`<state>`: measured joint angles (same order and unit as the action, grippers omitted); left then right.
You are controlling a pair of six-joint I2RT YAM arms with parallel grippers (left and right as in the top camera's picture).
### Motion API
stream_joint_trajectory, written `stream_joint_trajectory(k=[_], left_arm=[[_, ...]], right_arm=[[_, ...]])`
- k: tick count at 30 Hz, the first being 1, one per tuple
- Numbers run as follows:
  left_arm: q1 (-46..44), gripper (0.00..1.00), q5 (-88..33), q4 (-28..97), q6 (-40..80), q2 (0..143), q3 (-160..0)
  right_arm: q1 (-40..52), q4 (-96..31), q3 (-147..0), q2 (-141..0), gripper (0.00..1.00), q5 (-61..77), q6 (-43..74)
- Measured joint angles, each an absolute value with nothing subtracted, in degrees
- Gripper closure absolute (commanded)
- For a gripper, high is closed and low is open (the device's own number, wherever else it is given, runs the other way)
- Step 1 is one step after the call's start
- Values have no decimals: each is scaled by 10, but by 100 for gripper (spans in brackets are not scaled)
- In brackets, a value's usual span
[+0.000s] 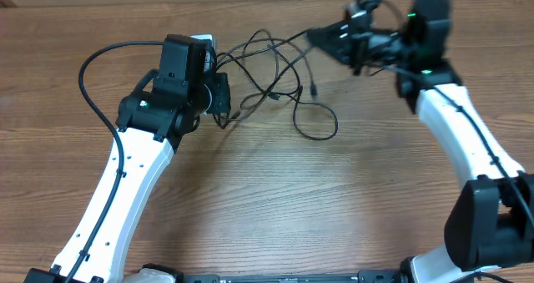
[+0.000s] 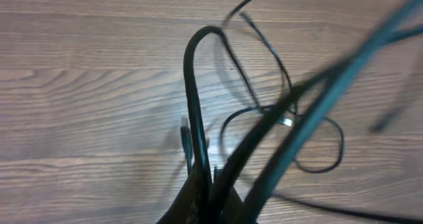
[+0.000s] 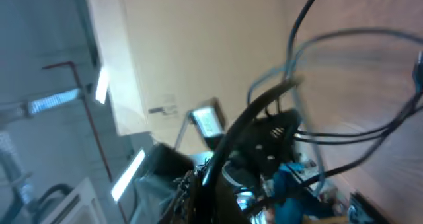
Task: Untangle cables
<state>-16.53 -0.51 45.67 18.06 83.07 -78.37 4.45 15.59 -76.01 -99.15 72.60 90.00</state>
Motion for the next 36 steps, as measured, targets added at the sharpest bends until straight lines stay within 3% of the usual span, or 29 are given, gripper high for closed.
stream_joint_trajectory(k=[9, 15, 19, 26, 31, 36], left_arm=[[-172, 96, 33, 502, 179, 831, -785], [-164, 96, 74, 510, 179, 832, -785], [-164, 96, 75, 493, 179, 832, -785], [-164, 96, 50, 455, 191, 833, -784], [-165, 96, 39, 425, 235, 833, -784], [-164, 96, 36, 402, 296, 833, -783]], right_arm=[[-116, 264, -760, -992, 96, 764, 1055], [-253, 262, -760, -992, 96, 763, 1080], [-274, 262, -760, -992, 95, 778, 1071], [-249, 261, -760, -992, 67, 819, 1009], [-189, 260, -760, -992, 14, 836, 980], [-112, 255, -760, -992, 4, 839, 959]])
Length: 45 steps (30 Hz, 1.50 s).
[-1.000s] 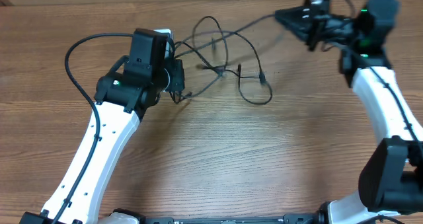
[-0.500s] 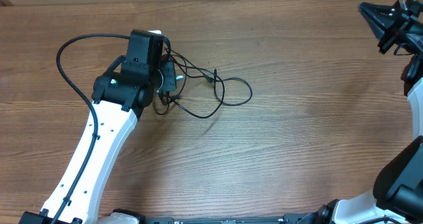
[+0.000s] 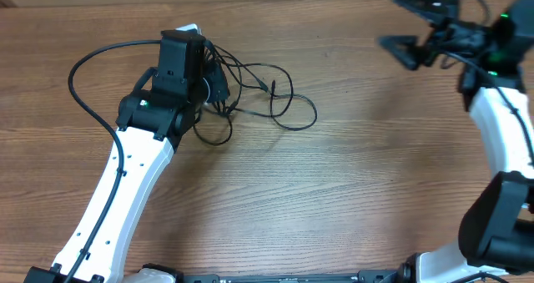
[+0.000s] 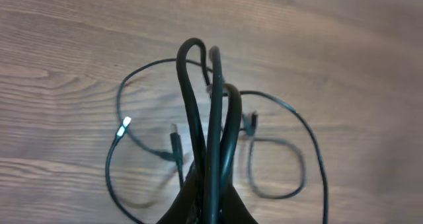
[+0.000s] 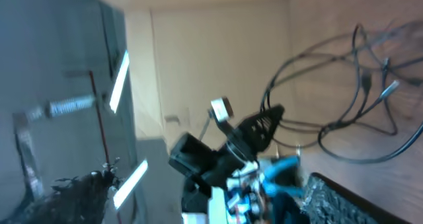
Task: Untangle cables
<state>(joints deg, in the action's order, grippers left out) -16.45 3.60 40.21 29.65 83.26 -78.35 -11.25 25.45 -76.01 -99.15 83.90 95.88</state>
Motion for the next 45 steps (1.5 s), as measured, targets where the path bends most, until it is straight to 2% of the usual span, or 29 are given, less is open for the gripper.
stream_joint_trajectory(k=[4, 14, 21, 25, 32, 42, 45], left_arm=[[-164, 96, 34, 389, 347, 833, -784], [-164, 95, 34, 377, 455, 833, -783], [-164, 96, 33, 377, 470, 833, -783], [-164, 95, 17, 379, 473, 833, -783], [-164, 96, -16, 386, 479, 833, -783], [-166, 96, -50, 386, 533, 833, -783], [-172, 96, -54, 386, 550, 833, -783]], right_arm=[[-51, 185, -760, -992, 0, 828, 925], [79, -134, -761, -992, 0, 700, 768], [160, -197, -761, -992, 0, 578, 731], [196, -211, -761, -992, 7, 519, 723], [219, -236, -761, -992, 29, 440, 720], [225, -271, -761, -992, 30, 359, 720], [226, -272, -761, -992, 37, 349, 720]])
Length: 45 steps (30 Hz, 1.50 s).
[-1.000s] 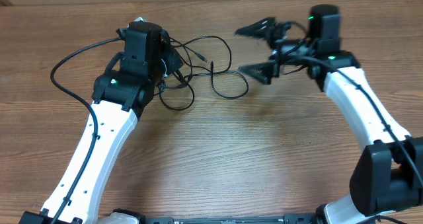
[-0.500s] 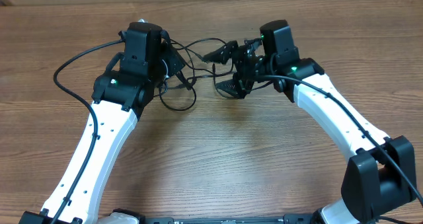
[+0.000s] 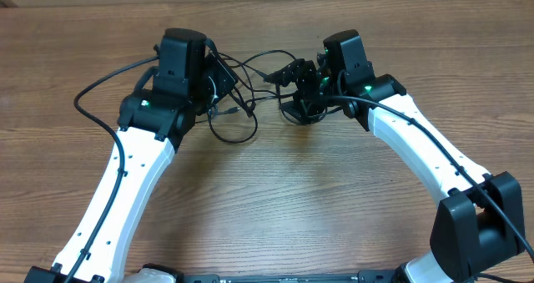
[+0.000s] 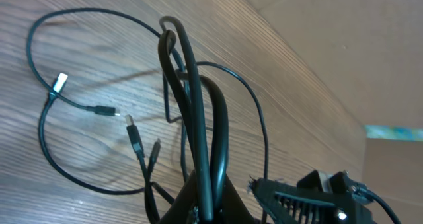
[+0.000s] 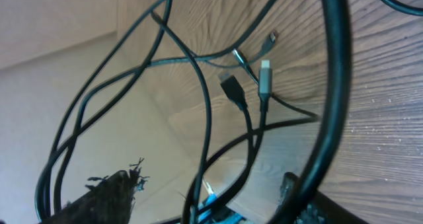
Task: Untangle cables
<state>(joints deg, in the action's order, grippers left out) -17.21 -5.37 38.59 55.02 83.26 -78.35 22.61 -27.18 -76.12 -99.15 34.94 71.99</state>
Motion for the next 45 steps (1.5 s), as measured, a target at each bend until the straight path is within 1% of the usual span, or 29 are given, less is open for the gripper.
stream_joint_trajectory(k=[3, 6, 10, 11, 16, 21, 25, 30, 35, 41, 45], left_arm=[[-181, 96, -55, 386, 559, 833, -783], [-188, 96, -58, 386, 568, 833, -783], [-195, 95, -60, 385, 571, 833, -783], [-196, 96, -60, 386, 571, 833, -783], [-195, 96, -51, 400, 571, 833, -783], [-195, 96, -28, 437, 572, 833, -784], [-195, 95, -13, 458, 562, 833, -783], [-195, 96, -1, 472, 516, 833, -784], [-195, 96, 3, 482, 441, 833, -784], [-195, 96, 8, 515, 278, 833, -784], [-195, 96, 27, 530, 196, 833, -784]], right_arm=[[226, -272, -761, -992, 49, 342, 719], [226, -272, -761, -992, 65, 339, 718], [226, -272, -761, -992, 89, 336, 717], [226, -273, -761, -992, 96, 336, 718], [225, -265, -761, -992, 96, 350, 722], [209, -207, -761, -992, 96, 409, 741], [162, -124, -761, -992, 96, 486, 785], [90, -56, -761, -992, 96, 552, 852], [6, -16, -761, -992, 96, 590, 915], [-95, -9, -761, -992, 96, 612, 948], [-153, -10, -761, -992, 96, 618, 958]])
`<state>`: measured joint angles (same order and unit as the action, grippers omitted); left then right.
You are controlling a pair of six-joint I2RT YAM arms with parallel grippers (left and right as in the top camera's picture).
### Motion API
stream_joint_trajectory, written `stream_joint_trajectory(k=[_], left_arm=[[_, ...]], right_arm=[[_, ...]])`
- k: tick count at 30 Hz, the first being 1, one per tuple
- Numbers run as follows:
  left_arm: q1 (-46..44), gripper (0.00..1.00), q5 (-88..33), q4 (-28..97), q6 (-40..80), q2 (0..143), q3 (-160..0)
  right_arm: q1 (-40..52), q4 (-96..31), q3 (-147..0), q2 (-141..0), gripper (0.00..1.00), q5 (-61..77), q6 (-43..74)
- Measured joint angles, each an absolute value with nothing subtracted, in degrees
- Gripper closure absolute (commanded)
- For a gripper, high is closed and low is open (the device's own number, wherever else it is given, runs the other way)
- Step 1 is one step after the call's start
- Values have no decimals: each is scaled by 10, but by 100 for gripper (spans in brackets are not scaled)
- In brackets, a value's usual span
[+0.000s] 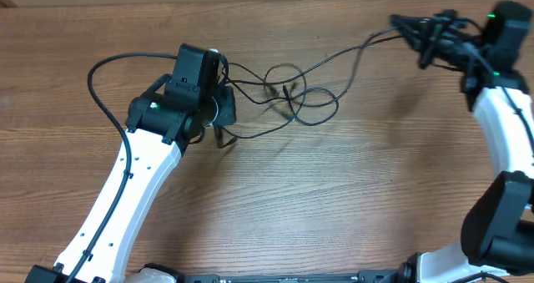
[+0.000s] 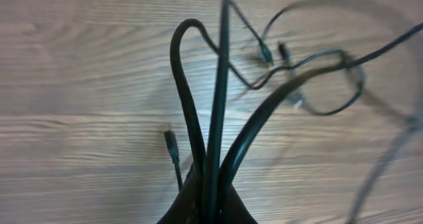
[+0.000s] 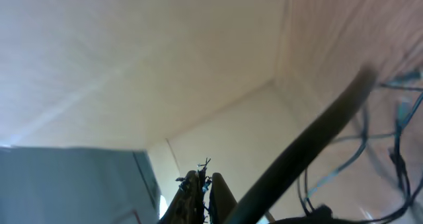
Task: Untangle cables
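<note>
A knot of thin black cables [image 1: 288,95] lies on the table just right of my left gripper [image 1: 228,108]. In the left wrist view that gripper [image 2: 210,201] is shut on a bundle of several black strands [image 2: 217,112] that fan upward from its jaws. One strand [image 1: 359,45] runs stretched from the knot up to my right gripper [image 1: 399,21] at the far right back. The right wrist view shows its fingers [image 3: 203,187] close together against the wall, with a blurred dark cable [image 3: 310,138] crossing in front.
The wooden table [image 1: 334,199] stretches toward the front. My left arm's own supply cable [image 1: 98,66] arcs out to the left. A loose plug [image 2: 170,143] hangs beside the left jaws, and two more plugs [image 2: 264,52] lie in the knot.
My right gripper was open at the knot in the middle of the table. Now it is shut at the far right back, with one strand stretched out to it. The knot has spread rightward.
At first my right gripper held cable stretched to the right of the knot. Then it stood open and empty at the far right, the knot slack by my left gripper. It was then open at the knot, and now holds a strand far right. My left gripper kept its bundle throughout.
</note>
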<state>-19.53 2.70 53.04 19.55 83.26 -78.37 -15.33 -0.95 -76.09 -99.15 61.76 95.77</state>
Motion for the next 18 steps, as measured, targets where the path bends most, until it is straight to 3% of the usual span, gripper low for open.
stream_joint_trajectory(k=[8, 18], left_arm=[[-195, 96, 81, 531, 131, 833, -784], [-195, 96, 100, 533, 16, 833, -784]], right_arm=[[-234, -10, -761, -992, 90, 630, 955], [-253, -9, -761, -992, 87, 631, 946]])
